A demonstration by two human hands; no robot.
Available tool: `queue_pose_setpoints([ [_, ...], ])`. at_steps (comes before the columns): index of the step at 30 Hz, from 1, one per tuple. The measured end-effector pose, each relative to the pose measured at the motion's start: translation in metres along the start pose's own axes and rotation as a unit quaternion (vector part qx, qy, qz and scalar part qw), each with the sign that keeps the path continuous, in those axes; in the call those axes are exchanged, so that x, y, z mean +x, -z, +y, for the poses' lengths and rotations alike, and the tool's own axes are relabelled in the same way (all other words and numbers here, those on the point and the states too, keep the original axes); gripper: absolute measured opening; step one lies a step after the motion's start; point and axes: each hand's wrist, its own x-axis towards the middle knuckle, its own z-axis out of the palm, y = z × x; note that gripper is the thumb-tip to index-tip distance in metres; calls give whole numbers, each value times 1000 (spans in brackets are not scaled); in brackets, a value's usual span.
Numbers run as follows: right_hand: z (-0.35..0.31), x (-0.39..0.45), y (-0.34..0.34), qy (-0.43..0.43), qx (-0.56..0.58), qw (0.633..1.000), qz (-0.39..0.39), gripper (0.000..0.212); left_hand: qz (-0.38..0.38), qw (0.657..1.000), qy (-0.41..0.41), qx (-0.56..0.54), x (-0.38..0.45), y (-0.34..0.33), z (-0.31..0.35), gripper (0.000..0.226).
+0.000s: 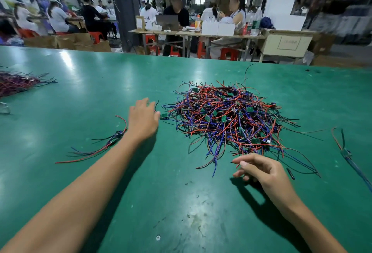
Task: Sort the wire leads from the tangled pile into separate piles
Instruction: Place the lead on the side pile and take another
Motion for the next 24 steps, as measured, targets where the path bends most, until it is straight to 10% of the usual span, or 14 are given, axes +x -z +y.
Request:
queue_pose_setpoints([
  [5,3,0,1,5,-10,1000,-3,17,-28,999,19,9,16,-18,22,26],
  [13,1,0,-3,11,-12,1000,-13,21,189,957,26,-219,-15,13,44,16],
  [19,-6,-3,-9,8,23,1000,-6,16,273,863,-53,-422,-88,37,94,22],
  [24,-12,-2,-14,7,87,996,35,34,228,854,-230,-408,-123,24,128,21],
])
